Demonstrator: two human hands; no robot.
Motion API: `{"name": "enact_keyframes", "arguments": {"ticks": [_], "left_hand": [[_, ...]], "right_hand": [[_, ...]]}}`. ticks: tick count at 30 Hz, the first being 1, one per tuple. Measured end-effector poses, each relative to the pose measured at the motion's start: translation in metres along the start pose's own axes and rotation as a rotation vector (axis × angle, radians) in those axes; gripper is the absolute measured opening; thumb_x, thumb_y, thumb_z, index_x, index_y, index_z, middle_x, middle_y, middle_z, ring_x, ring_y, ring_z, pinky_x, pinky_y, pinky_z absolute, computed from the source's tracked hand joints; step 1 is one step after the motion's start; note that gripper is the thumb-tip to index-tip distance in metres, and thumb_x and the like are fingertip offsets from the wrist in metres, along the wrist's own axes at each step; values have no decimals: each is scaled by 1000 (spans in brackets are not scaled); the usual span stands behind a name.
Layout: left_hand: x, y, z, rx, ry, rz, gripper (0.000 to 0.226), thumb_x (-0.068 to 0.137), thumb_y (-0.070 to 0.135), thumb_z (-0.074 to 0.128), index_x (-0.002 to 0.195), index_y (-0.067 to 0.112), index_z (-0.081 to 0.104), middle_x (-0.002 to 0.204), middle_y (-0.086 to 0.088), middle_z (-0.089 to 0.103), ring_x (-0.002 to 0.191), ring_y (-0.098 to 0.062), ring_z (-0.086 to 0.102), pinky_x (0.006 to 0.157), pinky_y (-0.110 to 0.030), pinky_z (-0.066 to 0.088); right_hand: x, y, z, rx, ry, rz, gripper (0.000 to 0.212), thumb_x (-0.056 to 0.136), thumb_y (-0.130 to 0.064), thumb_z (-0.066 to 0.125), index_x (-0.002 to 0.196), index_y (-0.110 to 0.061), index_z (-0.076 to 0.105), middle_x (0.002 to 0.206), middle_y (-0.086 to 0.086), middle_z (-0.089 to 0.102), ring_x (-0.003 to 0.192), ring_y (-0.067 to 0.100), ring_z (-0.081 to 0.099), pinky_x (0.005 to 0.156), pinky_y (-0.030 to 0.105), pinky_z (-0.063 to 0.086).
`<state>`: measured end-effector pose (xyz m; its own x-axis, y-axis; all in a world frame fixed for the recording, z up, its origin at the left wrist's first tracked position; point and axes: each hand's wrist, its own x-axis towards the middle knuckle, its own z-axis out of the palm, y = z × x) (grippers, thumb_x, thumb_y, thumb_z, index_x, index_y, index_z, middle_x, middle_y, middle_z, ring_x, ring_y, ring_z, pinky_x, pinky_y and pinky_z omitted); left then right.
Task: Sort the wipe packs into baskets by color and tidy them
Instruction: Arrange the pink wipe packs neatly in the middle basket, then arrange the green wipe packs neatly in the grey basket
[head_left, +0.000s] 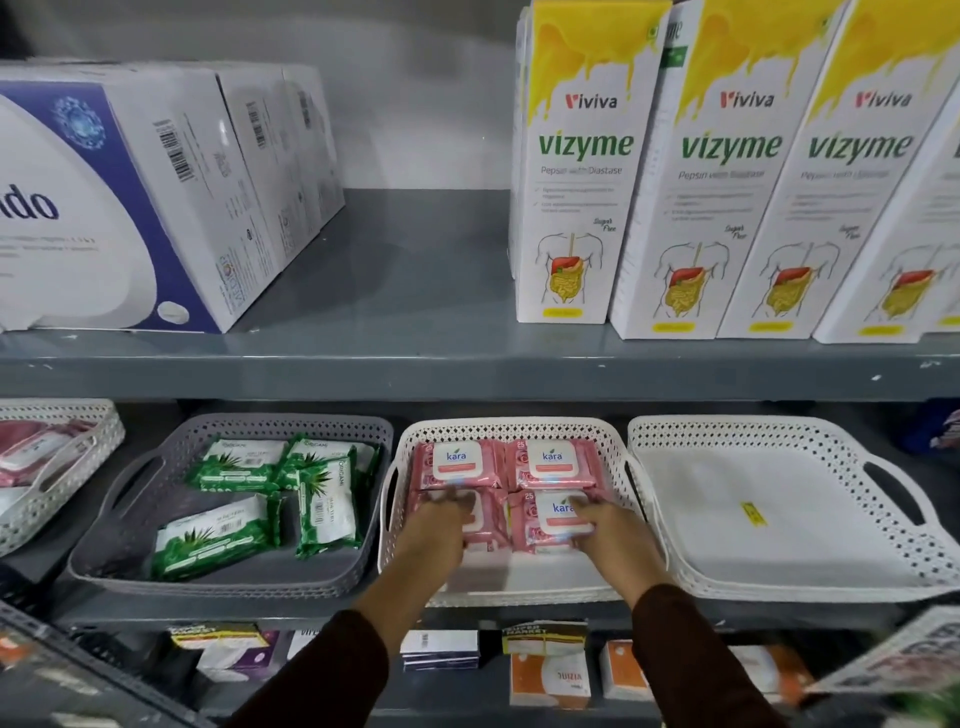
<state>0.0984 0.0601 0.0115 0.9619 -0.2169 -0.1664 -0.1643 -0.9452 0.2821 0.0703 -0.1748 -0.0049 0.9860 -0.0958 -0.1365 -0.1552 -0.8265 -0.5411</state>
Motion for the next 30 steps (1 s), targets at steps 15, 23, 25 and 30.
{"name": "enact_keyframes", "arguments": {"ticks": [15,23,25,30], "left_hand": [[-57,-116,-53,-520,575,-68,23,87,7,68,108,16,73,99,-3,75,76,-12,69,69,-17,49],[-56,-230,-82,-7,122,-241,52,84,28,66,132,19,48,125,-13,61,113,-33,57,92,-39,44],[-54,-245,-83,38,68,-222,56,85,23,65,137,22,44,132,-12,57,119,-32,53,98,-39,40],[-48,-284,-88,-90,6,-109,68,86,-3,60,142,31,41,145,-7,47,127,-29,48,107,-36,38]], "right_hand": [[-35,-119,19,119,108,-88,32,95,-18,63,127,-19,67,103,-2,70,77,4,57,73,19,46],[-13,-283,132,199,-32,-133,68,86,-39,72,140,-3,50,127,20,65,114,31,62,89,31,49],[2,-295,148,74,-43,-75,87,83,-48,73,143,4,38,135,26,53,121,38,55,97,36,48],[14,-300,163,-75,-86,13,79,84,-43,75,139,1,41,133,23,51,111,35,61,93,39,54]]}}
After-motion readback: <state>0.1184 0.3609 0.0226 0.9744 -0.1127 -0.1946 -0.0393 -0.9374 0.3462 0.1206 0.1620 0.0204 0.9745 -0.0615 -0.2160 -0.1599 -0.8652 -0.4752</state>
